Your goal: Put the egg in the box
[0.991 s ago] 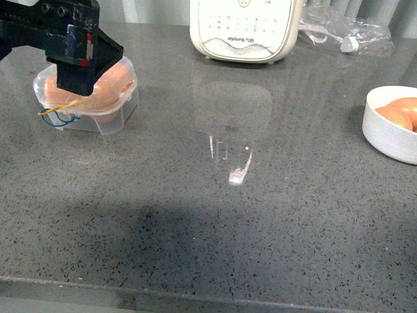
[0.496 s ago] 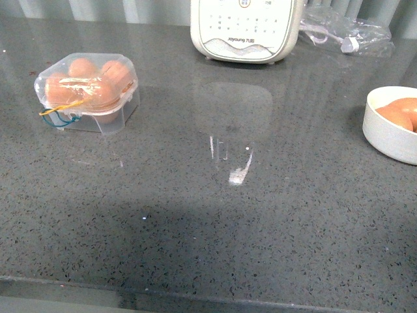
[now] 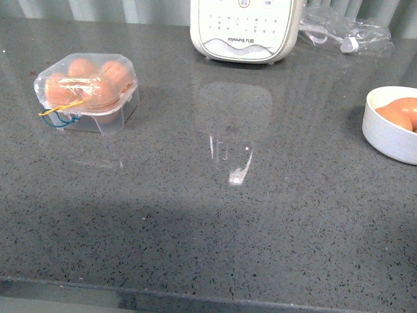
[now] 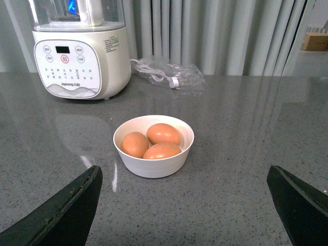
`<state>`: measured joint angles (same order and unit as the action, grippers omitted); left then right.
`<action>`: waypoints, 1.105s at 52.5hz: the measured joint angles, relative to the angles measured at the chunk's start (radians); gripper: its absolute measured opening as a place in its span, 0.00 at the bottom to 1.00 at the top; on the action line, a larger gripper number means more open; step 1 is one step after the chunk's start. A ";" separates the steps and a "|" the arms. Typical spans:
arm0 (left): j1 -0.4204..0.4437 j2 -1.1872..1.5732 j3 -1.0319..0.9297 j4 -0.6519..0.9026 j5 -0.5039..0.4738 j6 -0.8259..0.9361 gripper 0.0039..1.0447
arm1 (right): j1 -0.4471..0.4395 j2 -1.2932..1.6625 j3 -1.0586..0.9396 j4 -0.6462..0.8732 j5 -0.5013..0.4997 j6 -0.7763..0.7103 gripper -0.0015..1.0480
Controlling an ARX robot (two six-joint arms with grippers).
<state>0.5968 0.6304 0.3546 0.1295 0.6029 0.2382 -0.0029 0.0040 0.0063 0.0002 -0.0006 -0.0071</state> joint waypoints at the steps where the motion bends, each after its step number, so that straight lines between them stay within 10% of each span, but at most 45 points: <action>1: -0.001 -0.019 -0.032 0.054 -0.013 -0.036 0.78 | 0.000 0.000 0.000 0.000 0.000 0.000 0.93; 22: -0.312 -0.305 -0.241 0.079 -0.335 -0.229 0.04 | 0.000 0.000 0.000 0.000 0.000 0.000 0.93; 58: -0.597 -0.624 -0.326 -0.131 -0.604 -0.240 0.03 | 0.000 0.000 0.000 0.000 0.000 0.000 0.93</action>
<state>-0.0006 0.0067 0.0288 -0.0013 -0.0010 -0.0017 -0.0029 0.0040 0.0063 0.0002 -0.0010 -0.0071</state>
